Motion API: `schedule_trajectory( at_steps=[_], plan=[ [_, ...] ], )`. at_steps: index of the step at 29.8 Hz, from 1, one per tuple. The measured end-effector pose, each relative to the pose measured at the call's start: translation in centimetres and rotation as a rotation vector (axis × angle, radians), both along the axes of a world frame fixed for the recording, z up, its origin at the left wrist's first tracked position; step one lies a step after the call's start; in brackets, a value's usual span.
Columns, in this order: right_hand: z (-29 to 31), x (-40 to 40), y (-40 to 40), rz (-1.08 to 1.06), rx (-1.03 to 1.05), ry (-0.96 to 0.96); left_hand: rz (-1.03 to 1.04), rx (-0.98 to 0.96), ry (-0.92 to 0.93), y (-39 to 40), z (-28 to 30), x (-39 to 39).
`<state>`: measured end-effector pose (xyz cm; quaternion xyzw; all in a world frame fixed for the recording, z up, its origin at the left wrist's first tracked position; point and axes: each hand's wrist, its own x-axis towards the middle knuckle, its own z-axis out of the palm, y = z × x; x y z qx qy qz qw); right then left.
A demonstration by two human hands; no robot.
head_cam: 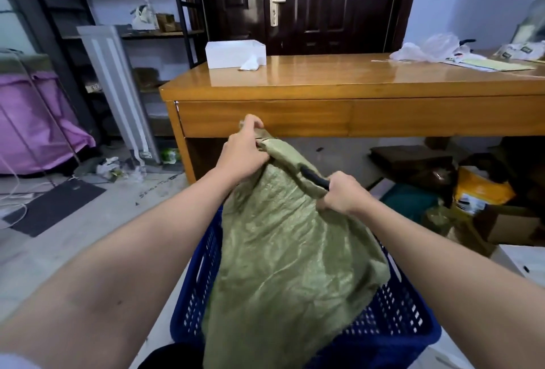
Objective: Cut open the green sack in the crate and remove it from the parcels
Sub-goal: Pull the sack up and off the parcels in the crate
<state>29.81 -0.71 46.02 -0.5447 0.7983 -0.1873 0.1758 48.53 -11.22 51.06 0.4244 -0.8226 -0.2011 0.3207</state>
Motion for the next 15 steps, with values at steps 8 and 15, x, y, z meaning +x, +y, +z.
schedule_trajectory(
  at_steps=[8,15],
  plan=[
    [0.2,-2.5,0.2,-0.244,-0.320,-0.562,-0.113,0.206,-0.338,-3.1,-3.4,2.7],
    [-1.1,-3.5,1.7,-0.063,-0.081,-0.497,0.075,0.301,0.321,-3.5,-1.6,-0.5]
  ],
)
